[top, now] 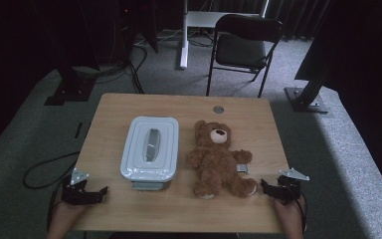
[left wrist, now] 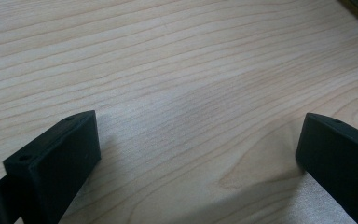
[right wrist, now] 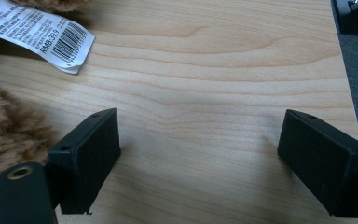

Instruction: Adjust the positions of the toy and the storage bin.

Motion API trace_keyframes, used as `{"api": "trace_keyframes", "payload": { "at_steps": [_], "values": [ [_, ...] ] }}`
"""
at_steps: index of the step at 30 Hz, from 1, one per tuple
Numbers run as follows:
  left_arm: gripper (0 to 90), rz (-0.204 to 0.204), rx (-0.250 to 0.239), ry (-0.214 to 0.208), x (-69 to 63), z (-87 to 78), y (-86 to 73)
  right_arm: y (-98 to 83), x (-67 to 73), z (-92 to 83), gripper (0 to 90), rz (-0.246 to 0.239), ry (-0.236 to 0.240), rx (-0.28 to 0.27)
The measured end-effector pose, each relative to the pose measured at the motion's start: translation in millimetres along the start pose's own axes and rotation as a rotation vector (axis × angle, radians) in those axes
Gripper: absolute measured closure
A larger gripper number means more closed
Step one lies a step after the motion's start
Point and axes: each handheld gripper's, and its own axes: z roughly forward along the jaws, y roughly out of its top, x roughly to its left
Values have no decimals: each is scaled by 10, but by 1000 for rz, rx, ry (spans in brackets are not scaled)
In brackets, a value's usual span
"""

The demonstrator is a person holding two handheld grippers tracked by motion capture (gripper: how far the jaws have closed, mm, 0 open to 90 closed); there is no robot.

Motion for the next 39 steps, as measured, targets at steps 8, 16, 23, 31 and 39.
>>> {"api": "trace_keyframes", "payload": {
  "at_steps": [8, 16, 23, 31, 39],
  "values": [
    [5, -1, -1, 0, -3, 2, 2, 4, 21, -37, 124, 5, -4, 32],
    [5, 3, 0, -4, 1, 5, 5, 7, -23, -95, 135, 38, 2, 62],
    [4, 4, -1, -5, 0, 7, 7, 52, 6, -167, 137, 47, 18, 57],
    [5, 3, 0, -2, -3, 8, 8, 275, 135, -359, 142, 67, 36, -6],
    [5, 3, 0, -3, -2, 8, 8, 483, 398, -475, 142, 32, 109, -61]
  ]
}}
